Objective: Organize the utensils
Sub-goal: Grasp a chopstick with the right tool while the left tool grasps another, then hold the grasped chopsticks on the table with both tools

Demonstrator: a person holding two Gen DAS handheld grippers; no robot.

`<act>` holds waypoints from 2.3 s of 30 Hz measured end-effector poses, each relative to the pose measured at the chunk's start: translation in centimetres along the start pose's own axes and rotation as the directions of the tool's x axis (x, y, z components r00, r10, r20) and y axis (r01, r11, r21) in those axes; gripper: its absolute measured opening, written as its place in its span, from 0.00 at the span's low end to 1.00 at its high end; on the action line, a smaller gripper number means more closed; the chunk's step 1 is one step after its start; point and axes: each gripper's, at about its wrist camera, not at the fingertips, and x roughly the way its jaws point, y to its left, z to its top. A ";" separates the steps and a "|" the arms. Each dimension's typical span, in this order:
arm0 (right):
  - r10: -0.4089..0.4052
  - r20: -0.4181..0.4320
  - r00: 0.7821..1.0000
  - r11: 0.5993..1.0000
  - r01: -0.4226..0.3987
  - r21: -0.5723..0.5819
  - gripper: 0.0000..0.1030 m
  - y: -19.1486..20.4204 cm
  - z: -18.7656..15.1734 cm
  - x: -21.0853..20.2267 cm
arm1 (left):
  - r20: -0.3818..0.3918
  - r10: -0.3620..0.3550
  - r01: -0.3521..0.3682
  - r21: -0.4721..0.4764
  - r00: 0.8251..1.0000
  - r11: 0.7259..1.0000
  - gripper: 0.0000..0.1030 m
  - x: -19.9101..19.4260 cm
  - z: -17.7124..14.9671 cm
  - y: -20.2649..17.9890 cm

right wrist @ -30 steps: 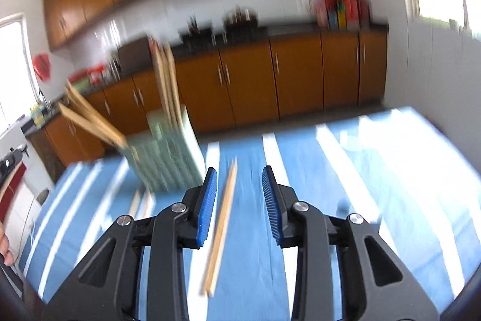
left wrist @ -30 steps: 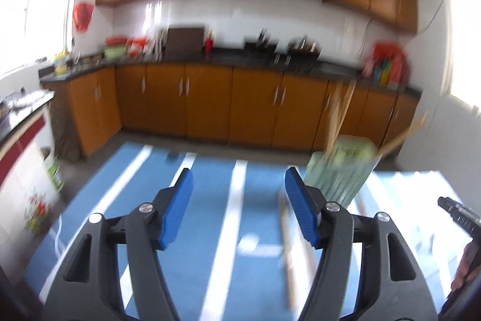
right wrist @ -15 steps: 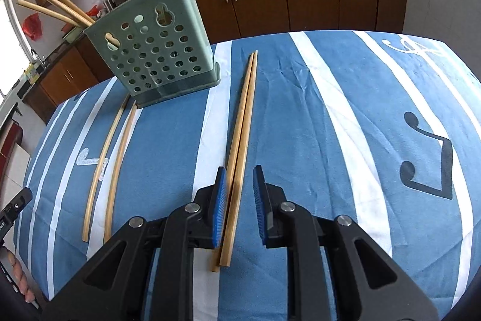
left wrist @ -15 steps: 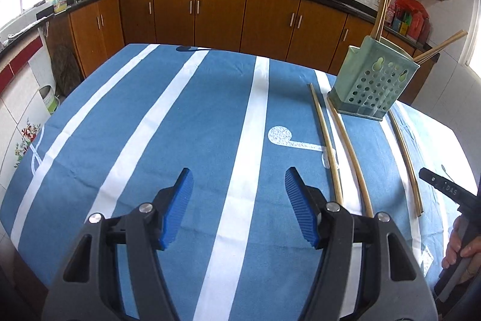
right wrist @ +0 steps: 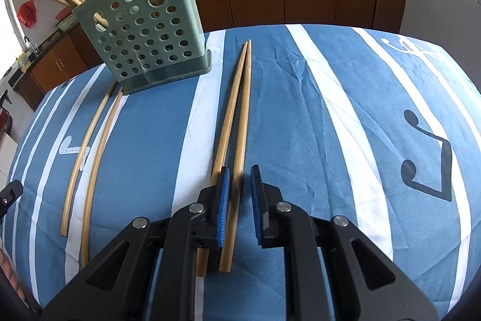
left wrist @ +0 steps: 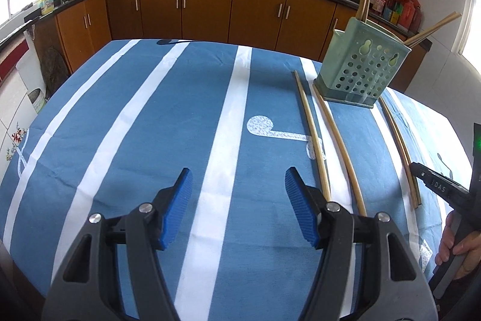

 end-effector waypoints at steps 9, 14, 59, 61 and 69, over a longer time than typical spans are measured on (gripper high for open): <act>-0.081 0.021 0.996 0.992 0.078 0.101 0.07 -3.8 0.1 -0.3 | -0.019 -0.066 0.067 0.065 0.998 0.996 0.61 0.8 0.1 -2.7; -0.121 0.027 0.992 0.980 0.115 0.160 0.07 -6.6 -0.1 -0.8 | -0.055 -0.087 0.092 0.116 0.995 0.989 0.61 2.1 0.0 -5.0; -0.102 0.041 0.994 0.993 0.099 0.059 0.08 -4.5 -1.3 -1.4 | -0.054 0.022 -0.017 0.094 0.998 0.995 0.11 6.9 1.5 -0.2; -0.101 0.041 0.994 0.993 0.099 0.059 0.08 -4.5 -1.3 -1.4 | -0.054 0.022 -0.017 0.095 0.998 0.995 0.11 6.9 1.5 -0.2; -0.101 0.041 0.994 0.993 0.098 0.060 0.08 -4.4 -1.2 -1.4 | -0.055 0.014 -0.009 0.088 0.998 0.996 0.11 6.9 1.5 -0.2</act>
